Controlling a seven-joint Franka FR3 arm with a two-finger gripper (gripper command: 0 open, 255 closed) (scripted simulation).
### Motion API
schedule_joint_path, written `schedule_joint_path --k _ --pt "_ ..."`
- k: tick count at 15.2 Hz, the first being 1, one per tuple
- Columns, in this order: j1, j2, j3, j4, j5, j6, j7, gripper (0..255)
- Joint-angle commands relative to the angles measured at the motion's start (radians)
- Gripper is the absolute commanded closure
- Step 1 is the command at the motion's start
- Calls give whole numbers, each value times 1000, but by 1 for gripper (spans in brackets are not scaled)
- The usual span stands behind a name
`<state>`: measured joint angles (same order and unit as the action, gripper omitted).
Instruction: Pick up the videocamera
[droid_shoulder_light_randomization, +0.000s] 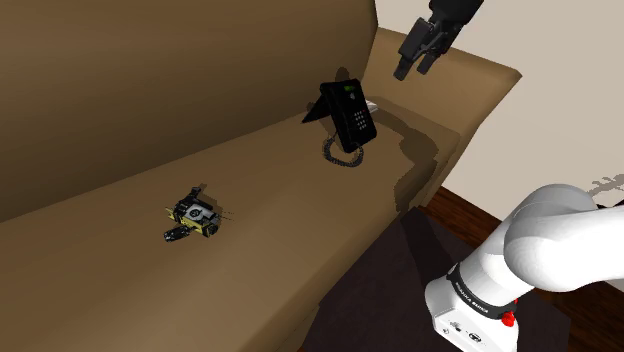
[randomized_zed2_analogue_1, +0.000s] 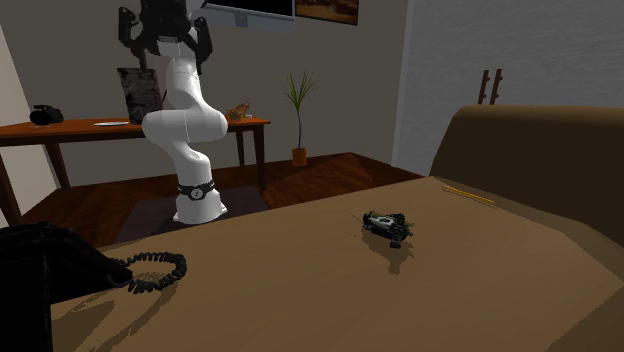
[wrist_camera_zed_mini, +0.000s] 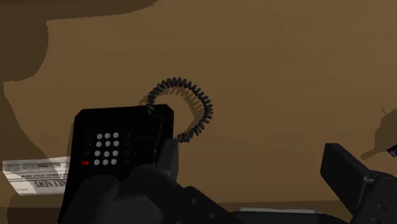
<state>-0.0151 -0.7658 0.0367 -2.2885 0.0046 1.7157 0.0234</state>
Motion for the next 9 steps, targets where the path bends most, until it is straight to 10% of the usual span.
schedule_joint_path --k 1,9 --pt "0 0 0 0 0 0 0 0" --pt "61 175 93 -20 52 157 41 0"
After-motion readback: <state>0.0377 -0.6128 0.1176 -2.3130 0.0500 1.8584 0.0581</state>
